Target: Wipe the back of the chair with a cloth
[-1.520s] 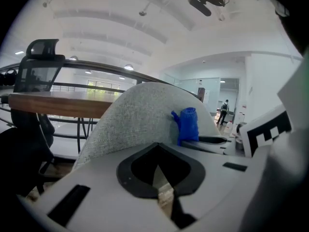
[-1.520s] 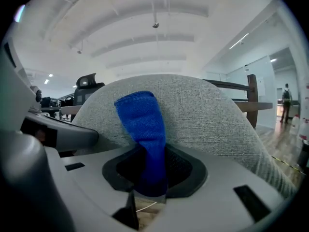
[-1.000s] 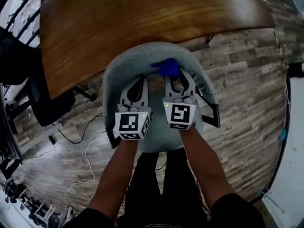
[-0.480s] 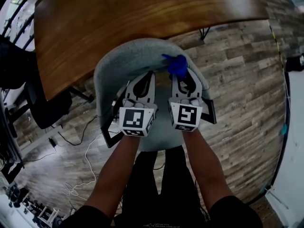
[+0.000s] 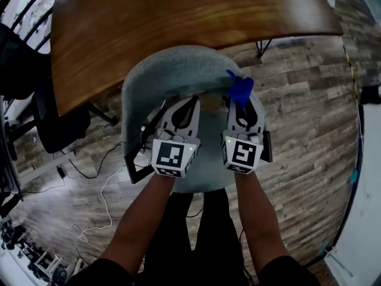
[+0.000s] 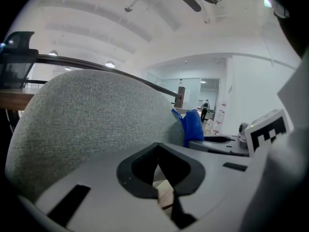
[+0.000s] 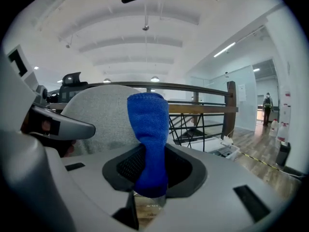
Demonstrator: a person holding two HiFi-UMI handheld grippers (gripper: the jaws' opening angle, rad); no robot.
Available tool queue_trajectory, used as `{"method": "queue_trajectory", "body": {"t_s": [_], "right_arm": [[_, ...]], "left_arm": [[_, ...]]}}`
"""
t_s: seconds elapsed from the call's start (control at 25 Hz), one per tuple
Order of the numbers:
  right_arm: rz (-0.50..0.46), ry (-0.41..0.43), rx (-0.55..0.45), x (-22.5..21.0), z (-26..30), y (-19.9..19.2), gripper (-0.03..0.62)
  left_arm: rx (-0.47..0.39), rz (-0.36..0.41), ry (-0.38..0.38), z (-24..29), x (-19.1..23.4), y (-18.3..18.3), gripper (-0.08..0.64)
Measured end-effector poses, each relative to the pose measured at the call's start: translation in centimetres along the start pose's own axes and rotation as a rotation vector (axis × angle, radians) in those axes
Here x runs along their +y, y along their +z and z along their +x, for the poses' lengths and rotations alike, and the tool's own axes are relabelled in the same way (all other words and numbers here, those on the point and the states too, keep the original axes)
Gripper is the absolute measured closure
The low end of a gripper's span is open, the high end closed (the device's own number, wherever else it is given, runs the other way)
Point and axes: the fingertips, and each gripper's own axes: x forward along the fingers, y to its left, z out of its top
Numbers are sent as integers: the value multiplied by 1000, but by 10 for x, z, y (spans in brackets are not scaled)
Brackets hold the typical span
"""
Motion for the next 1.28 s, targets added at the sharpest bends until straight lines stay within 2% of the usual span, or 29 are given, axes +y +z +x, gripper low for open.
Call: {"method": "queue_trajectory", "body": {"t_s": [0.2, 0.48, 0.76, 1.08, 1.28], "right_arm": [[-49, 128, -67, 29, -4, 2, 476], [-62, 451, -100, 124, -5, -2, 476], [-59, 704, -65, 203, -6, -15, 476], [-81, 851, -44, 252, -8, -33, 476], [-66, 887, -22, 276, -8, -44, 476]], "left_arm": [[-31, -33, 81, -20, 24, -13, 561], [-31, -76, 213, -66, 57, -41, 561], [-36, -169, 388, -112, 90, -61, 561], [-69, -214, 481, -149, 103, -70, 561], [-85, -270, 533, -160, 106, -79, 561]]}}
